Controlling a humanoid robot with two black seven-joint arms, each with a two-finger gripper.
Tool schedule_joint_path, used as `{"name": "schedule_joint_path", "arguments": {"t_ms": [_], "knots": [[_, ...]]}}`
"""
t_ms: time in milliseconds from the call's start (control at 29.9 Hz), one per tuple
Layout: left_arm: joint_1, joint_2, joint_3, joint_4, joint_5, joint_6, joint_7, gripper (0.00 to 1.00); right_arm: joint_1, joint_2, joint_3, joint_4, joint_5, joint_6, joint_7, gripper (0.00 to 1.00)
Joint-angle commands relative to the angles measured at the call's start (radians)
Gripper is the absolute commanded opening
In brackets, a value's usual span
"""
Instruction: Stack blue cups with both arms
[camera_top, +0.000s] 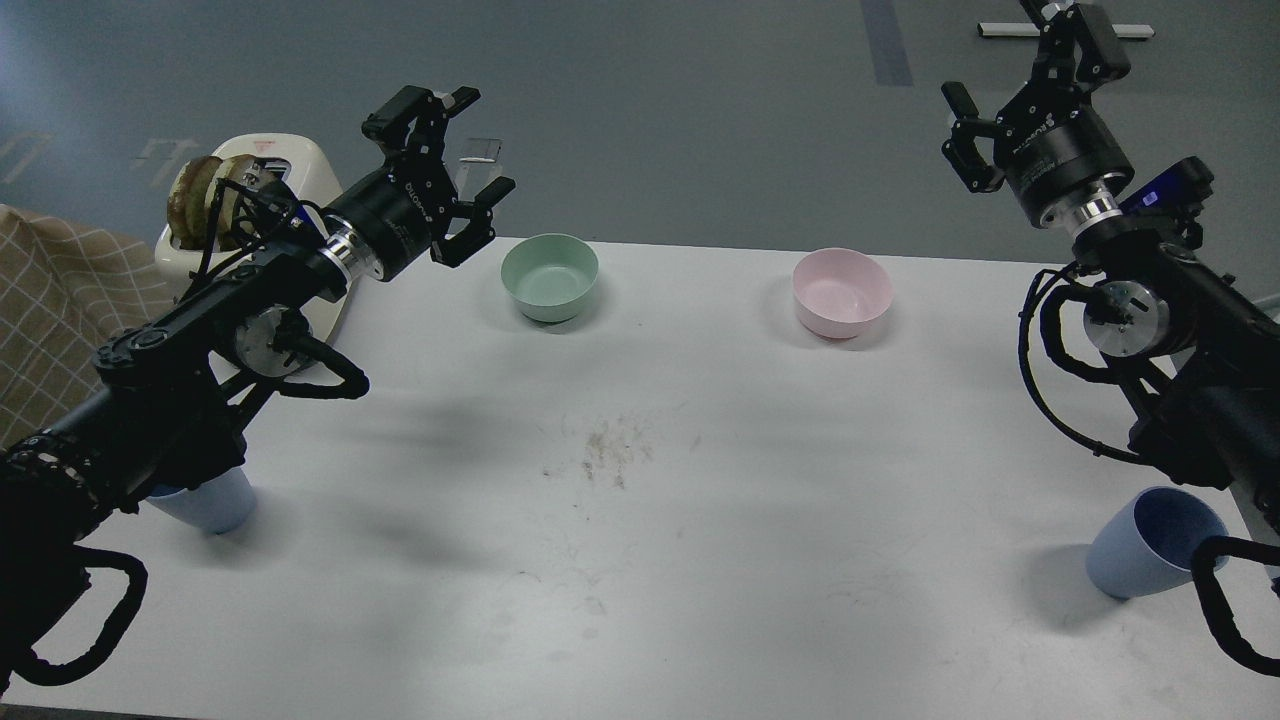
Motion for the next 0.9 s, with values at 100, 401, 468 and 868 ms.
{"name": "schedule_joint_path", "arguments": {"t_ms": [100, 401, 468, 868], "knots": [[0.017, -0.009, -0.001, 0.000, 0.000, 0.000, -0.006, 0.98, -0.019, 0.022, 0.027, -0.029, 0.000, 0.047, 0.004, 1.00], [0.021, -0.014, -0.006, 0.011, -0.018, 0.000, -0.006, 0.98, -0.018, 0.022, 0.025, -0.032, -0.002, 0.042, 0.004, 1.00], [0.021, -0.014, -0.007, 0.027, -0.018, 0.000, -0.008, 0.98, -0.019, 0.022, 0.023, -0.032, -0.002, 0.039, 0.002, 1.00], [0.018, -0.021, -0.032, 0.050, -0.021, 0.009, -0.008, 0.98, -0.019, 0.058, 0.016, -0.069, -0.003, 0.031, -0.001, 1.00]]}}
